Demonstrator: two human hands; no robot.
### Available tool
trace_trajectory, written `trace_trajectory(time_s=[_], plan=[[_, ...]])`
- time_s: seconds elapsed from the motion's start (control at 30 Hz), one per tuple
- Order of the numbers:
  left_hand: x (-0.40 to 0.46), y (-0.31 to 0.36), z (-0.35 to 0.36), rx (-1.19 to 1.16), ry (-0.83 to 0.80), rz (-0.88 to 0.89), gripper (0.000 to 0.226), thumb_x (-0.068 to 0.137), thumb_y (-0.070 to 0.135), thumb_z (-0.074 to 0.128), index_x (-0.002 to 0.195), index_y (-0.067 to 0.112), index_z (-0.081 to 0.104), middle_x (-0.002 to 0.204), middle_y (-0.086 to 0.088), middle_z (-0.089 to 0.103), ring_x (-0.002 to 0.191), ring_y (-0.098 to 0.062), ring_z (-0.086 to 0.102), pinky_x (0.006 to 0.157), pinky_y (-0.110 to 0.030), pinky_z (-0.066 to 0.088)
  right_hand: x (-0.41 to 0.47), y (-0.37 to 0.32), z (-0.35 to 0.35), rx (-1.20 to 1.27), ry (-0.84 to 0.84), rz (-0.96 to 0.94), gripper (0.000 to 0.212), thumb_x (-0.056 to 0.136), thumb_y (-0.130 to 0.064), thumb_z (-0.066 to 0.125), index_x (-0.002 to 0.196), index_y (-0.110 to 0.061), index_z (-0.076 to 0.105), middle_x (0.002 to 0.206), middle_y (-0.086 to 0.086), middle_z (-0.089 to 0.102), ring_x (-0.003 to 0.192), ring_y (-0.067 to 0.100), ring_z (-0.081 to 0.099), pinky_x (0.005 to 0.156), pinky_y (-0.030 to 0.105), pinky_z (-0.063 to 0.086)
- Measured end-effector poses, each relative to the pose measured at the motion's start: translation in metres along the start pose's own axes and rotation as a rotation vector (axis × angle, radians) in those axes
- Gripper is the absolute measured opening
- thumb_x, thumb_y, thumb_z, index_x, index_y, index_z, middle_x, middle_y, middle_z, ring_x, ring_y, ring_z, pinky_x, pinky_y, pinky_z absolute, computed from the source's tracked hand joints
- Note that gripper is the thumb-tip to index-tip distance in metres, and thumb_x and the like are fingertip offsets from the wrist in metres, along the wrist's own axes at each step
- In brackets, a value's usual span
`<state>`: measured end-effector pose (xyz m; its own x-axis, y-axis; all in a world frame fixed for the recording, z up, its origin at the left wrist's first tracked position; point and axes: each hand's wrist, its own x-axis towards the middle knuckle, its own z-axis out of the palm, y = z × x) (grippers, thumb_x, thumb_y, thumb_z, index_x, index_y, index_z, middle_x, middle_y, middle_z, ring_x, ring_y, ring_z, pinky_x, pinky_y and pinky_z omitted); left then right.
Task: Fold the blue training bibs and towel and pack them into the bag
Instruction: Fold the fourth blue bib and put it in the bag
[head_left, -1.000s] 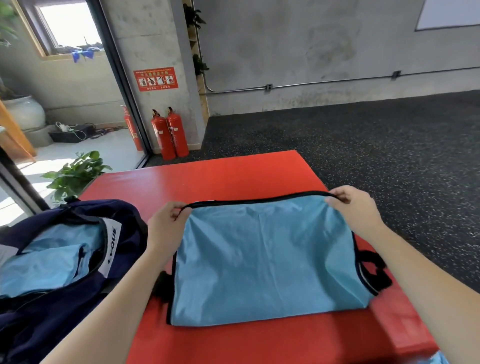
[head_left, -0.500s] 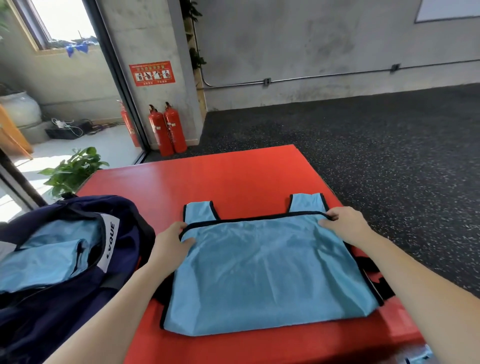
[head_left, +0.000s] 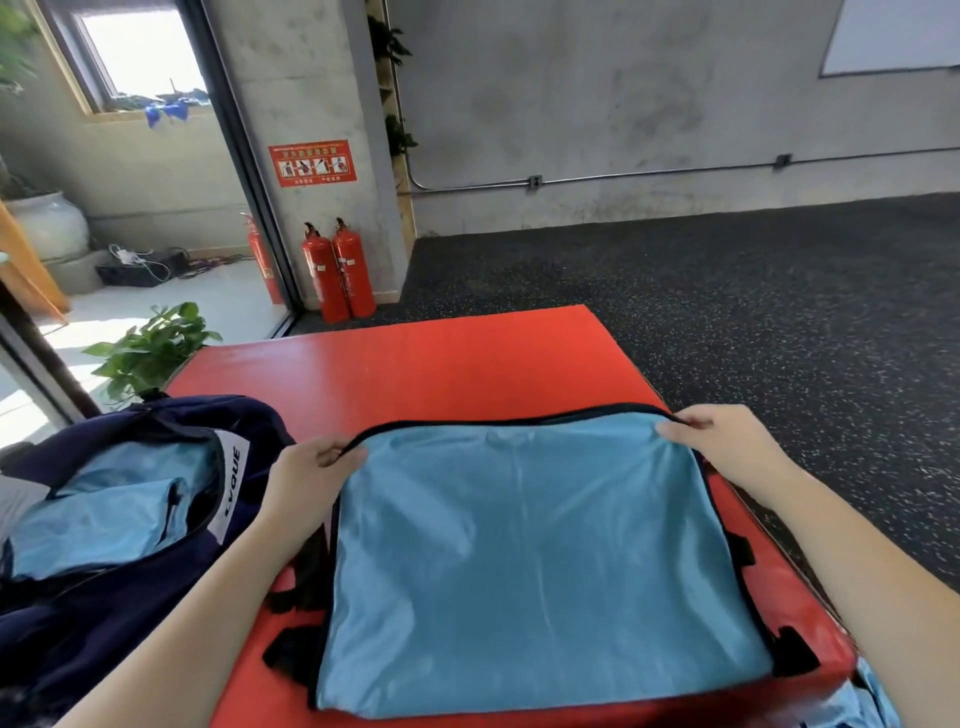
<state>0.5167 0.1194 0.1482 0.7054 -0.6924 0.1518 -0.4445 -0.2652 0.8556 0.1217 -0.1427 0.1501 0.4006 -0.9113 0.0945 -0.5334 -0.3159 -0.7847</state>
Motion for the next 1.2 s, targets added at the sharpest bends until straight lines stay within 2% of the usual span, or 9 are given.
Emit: trace_trajectory(time_s=[0.1, 0.17, 0.33, 0.47, 0.7, 0.83, 1.0, 1.07, 1.2], plan=[[0.018, 0.008, 0.015, -0.005, 0.090, -0.025, 0.008, 0.089, 0.031, 0.074, 0.094, 0.025, 0.074, 0.088, 0.010, 0.074, 0.091, -0.014, 0.068, 0.086, -0.035, 0.053, 0.021, 0.003, 0.014, 0.004, 0.073, 0.026, 0.011, 0.086, -0.035, 0.077, 0.089, -0.024, 0.077, 0.086, -0.004, 0.075, 0.085, 0.012, 0.069, 0.082, 0.036, 0.053], [0.024, 0.002, 0.026, 0.046, 0.032, -0.078, 0.014, 0.089, 0.028, 0.072, 0.103, 0.026, 0.071, 0.092, 0.010, 0.074, 0.095, -0.015, 0.067, 0.089, -0.035, 0.051, 0.031, 0.016, 0.029, -0.040, 0.046, 0.076, 0.011, 0.085, -0.031, 0.078, 0.093, -0.024, 0.077, 0.093, -0.004, 0.075, 0.093, 0.016, 0.069, 0.088, 0.033, 0.052], [0.024, -0.022, 0.038, 0.249, -0.088, -0.146, 0.035, 0.087, 0.026, 0.072, 0.122, 0.023, 0.066, 0.103, 0.002, 0.070, 0.100, -0.018, 0.061, 0.087, -0.032, 0.045, 0.035, 0.032, 0.046, -0.157, -0.005, 0.119, 0.014, 0.087, -0.027, 0.078, 0.097, -0.018, 0.076, 0.093, -0.001, 0.071, 0.092, 0.017, 0.065, 0.084, 0.028, 0.044], [0.025, -0.021, 0.039, 0.265, -0.073, -0.129, 0.030, 0.088, 0.025, 0.072, 0.118, 0.021, 0.069, 0.098, 0.003, 0.069, 0.093, -0.017, 0.061, 0.082, -0.030, 0.045, 0.034, 0.031, 0.046, -0.159, 0.002, 0.099, 0.005, 0.087, -0.028, 0.077, 0.088, -0.024, 0.075, 0.090, -0.004, 0.073, 0.091, 0.016, 0.068, 0.081, 0.029, 0.047], [0.028, -0.008, 0.042, 0.203, 0.085, -0.090, 0.007, 0.089, 0.022, 0.071, 0.096, 0.023, 0.069, 0.080, 0.010, 0.065, 0.072, -0.008, 0.058, 0.064, -0.022, 0.039, 0.030, 0.017, 0.035, -0.007, 0.133, 0.035, 0.010, 0.089, -0.030, 0.075, 0.097, -0.024, 0.075, 0.091, -0.011, 0.072, 0.088, 0.004, 0.065, 0.074, 0.020, 0.044], [0.032, -0.005, 0.040, 0.196, 0.098, -0.077, 0.009, 0.090, 0.026, 0.069, 0.098, 0.026, 0.068, 0.087, 0.011, 0.068, 0.084, -0.014, 0.062, 0.074, -0.029, 0.043, 0.039, 0.007, 0.036, -0.028, 0.182, 0.023, 0.013, 0.090, -0.030, 0.074, 0.100, -0.022, 0.075, 0.091, -0.009, 0.072, 0.092, 0.012, 0.067, 0.074, 0.018, 0.042], [0.023, -0.016, 0.045, 0.506, -0.018, 0.032, 0.034, 0.090, 0.034, 0.064, 0.123, 0.024, 0.063, 0.118, 0.001, 0.066, 0.112, -0.024, 0.059, 0.095, -0.042, 0.046, 0.031, 0.004, 0.060, -0.346, 0.024, 0.031, 0.061, 0.093, -0.047, 0.066, 0.141, -0.011, 0.053, 0.137, 0.009, 0.061, 0.126, 0.027, 0.057, 0.108, 0.041, 0.043], [0.006, -0.008, 0.055, 0.542, -0.065, 0.096, 0.039, 0.093, 0.032, 0.062, 0.131, 0.023, 0.060, 0.133, -0.001, 0.060, 0.124, -0.026, 0.053, 0.104, -0.046, 0.041, 0.014, -0.006, 0.073, -0.461, 0.017, -0.062, 0.059, 0.095, -0.048, 0.061, 0.141, -0.012, 0.053, 0.140, 0.009, 0.058, 0.129, 0.029, 0.052, 0.110, 0.044, 0.041], [-0.056, 0.019, 0.084, 0.459, -0.271, 0.198, 0.043, 0.099, 0.033, 0.056, 0.140, 0.022, 0.052, 0.146, 0.003, 0.050, 0.136, -0.021, 0.046, 0.114, -0.038, 0.034, -0.040, -0.035, 0.108, -0.515, -0.141, -0.219, 0.061, 0.098, -0.054, 0.052, 0.145, -0.016, 0.048, 0.148, 0.003, 0.050, 0.139, 0.022, 0.043, 0.116, 0.038, 0.033]])
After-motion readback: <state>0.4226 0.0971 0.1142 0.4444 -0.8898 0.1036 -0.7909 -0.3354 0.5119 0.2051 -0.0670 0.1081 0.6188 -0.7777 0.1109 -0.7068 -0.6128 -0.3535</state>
